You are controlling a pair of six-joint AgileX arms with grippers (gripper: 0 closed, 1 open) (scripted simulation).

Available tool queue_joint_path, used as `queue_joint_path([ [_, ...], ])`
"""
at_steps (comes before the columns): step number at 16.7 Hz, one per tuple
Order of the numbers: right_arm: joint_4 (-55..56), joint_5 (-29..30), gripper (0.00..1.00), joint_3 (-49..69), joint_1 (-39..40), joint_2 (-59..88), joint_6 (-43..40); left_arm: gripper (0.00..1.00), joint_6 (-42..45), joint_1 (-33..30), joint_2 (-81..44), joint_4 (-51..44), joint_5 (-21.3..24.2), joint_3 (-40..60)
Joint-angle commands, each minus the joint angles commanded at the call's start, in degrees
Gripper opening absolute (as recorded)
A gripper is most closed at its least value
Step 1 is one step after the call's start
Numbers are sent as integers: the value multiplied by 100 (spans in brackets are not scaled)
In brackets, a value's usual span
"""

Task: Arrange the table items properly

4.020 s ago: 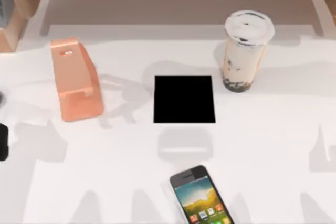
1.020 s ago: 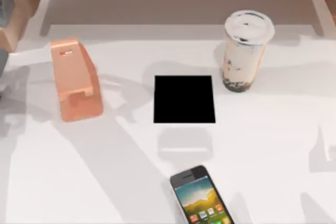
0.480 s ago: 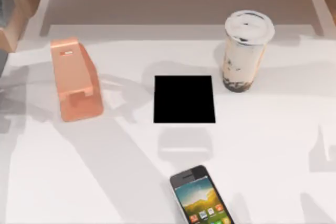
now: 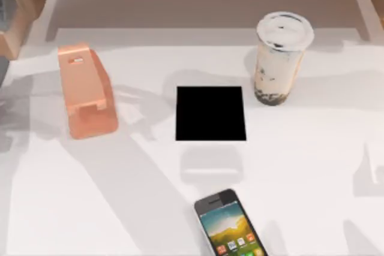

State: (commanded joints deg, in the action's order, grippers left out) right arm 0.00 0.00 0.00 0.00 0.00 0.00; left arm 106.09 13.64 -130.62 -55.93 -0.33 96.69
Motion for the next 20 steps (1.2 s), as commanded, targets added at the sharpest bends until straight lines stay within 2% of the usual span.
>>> queue_joint_path([
  [11, 0, 0, 100, 0, 0, 0, 0, 0, -10, -15, 418, -1950, -4, 1526],
  [17, 0, 0, 100, 0, 0, 0, 0, 0, 3, -15, 423, -1991, -2, 1566],
  [20, 0, 0, 100, 0, 0, 0, 0, 0, 376, -317, 622, -2045, 63, 1909],
])
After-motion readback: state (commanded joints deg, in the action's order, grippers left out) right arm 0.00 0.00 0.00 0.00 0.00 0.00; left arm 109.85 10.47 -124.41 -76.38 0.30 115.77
